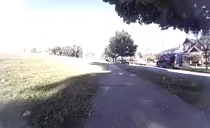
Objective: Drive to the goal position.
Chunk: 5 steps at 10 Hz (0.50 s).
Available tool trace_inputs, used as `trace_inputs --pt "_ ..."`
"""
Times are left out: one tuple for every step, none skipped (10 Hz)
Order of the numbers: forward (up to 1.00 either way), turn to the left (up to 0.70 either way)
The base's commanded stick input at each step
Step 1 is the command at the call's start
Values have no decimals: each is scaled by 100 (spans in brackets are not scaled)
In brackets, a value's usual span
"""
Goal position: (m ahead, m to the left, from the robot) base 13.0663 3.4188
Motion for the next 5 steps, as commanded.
trace_inputs --pt "8 0" --pt "8 0" --pt "8 0" --pt "8 0" --pt "8 0"
